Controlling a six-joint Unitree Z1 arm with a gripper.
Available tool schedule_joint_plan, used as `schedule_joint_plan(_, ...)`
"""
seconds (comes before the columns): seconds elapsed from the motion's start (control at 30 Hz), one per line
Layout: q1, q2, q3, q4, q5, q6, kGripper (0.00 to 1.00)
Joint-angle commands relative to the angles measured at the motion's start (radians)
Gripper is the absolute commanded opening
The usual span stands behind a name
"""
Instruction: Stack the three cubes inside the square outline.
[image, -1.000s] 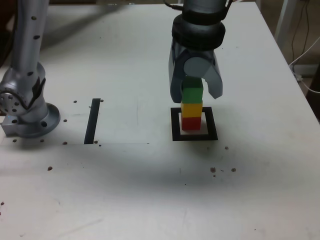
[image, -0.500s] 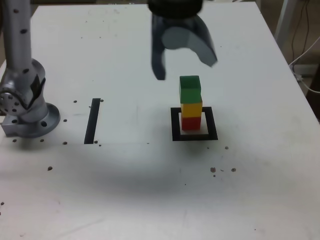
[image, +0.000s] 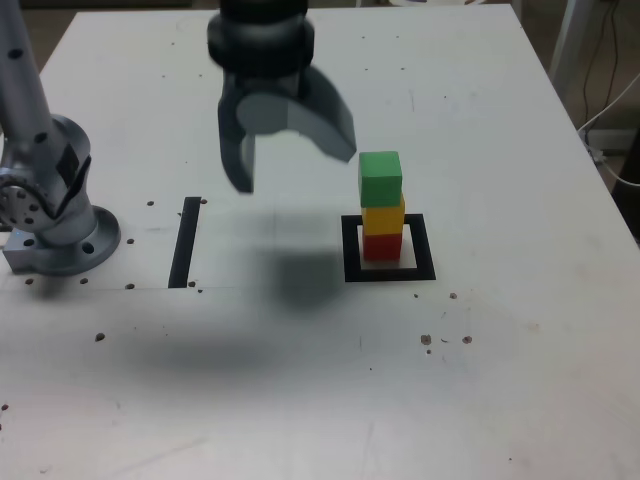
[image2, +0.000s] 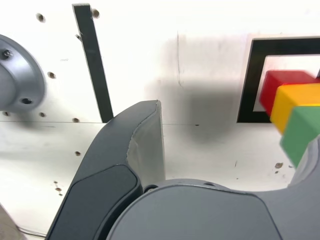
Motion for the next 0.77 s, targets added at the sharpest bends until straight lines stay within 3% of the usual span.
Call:
schedule_joint_plan(0.0, 0.004, -0.013, 0.146, -0.051, -0.008, -0.002, 0.99)
schedule_joint_plan(0.27, 0.013, -0.061, 0.322, -0.133, -0.014, -0.004, 1.0)
schedule_joint_plan(0.43, 0.036, -0.088, 0.434, -0.176, 0.007, -0.001, 1.0)
schedule_joint_plan(0.73, 0.03, -0.102, 0.47, -0.197, 0.013, 0.025, 1.0)
